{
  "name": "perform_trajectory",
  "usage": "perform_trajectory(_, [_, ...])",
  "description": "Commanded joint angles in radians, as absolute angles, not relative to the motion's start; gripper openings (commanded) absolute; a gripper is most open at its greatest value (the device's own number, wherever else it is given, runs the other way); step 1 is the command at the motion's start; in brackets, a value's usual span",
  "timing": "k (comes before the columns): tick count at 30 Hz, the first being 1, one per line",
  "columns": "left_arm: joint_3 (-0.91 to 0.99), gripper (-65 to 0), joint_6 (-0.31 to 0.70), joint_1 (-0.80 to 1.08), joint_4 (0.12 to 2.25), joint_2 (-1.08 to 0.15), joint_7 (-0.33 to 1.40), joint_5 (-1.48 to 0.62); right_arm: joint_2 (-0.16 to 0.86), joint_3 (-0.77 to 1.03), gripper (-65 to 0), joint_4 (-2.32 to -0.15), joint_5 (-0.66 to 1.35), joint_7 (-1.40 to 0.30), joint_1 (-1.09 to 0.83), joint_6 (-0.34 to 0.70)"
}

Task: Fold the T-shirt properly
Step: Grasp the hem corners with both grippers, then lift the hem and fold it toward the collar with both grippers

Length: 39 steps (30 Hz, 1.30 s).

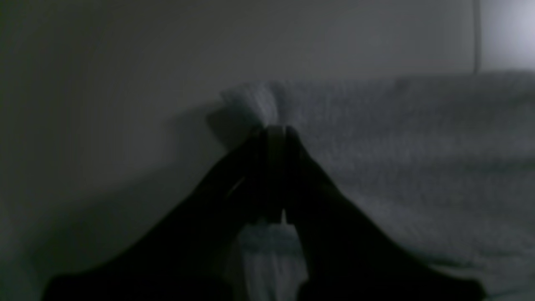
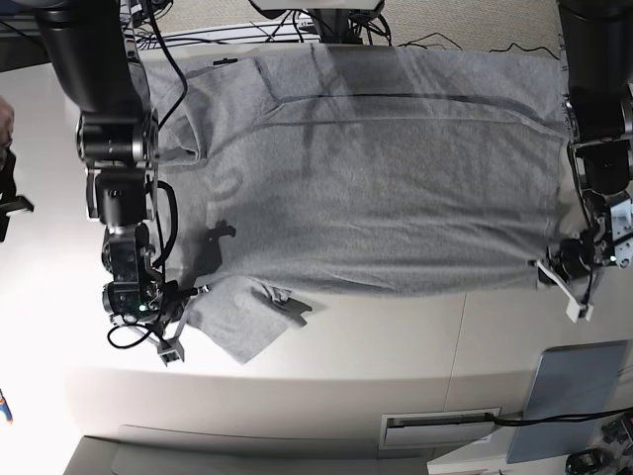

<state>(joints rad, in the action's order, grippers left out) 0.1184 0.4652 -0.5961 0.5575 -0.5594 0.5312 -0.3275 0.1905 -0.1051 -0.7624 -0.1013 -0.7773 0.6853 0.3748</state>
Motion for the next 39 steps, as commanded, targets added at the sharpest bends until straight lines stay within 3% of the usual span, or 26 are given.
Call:
perform_trajectory(1, [0.121,-65.0,0.469,-0.628,0.588,-0.58,0.516,-0.346,0.204,-0.103,-65.0,-0.834,-0.101,-0.774,0.702,0.366])
perform_trajectory(8, [0.121,-65.0,0.469,-0.589,0.727,-0.585,0.517,-0.421,0.258,-0.103,-65.0,-1.18,-0.045,-0.861,0.554,0.33])
perform_trajectory(18, [0.121,-65.0,0.419,-0.295,1.087,-0.61,0.558,-0.569,0.361,-0.1,-65.0,-1.447,0.012,-0.939,0.347,0.284])
perform_trajectory(28, [0.237,-65.0,0.386,-0.075,1.317,-0.597,0.557,-0.586,0.365,0.046,-65.0,-1.762,0.011,-0.938,0.041,0.274])
perform_trajectory(34, [0.409,-65.0,0.494,0.024,1.434,-0.576,0.589,-0.669,0.365,0.062,-65.0,-1.909,0.007,-0.944,-0.091,0.27])
perform_trajectory(39, [0.445,-65.0,0.495,0.105,1.473,-0.577,0.613,-0.693,0.365,0.062,-65.0,-2.015,-0.047,-0.968,-0.185,0.235])
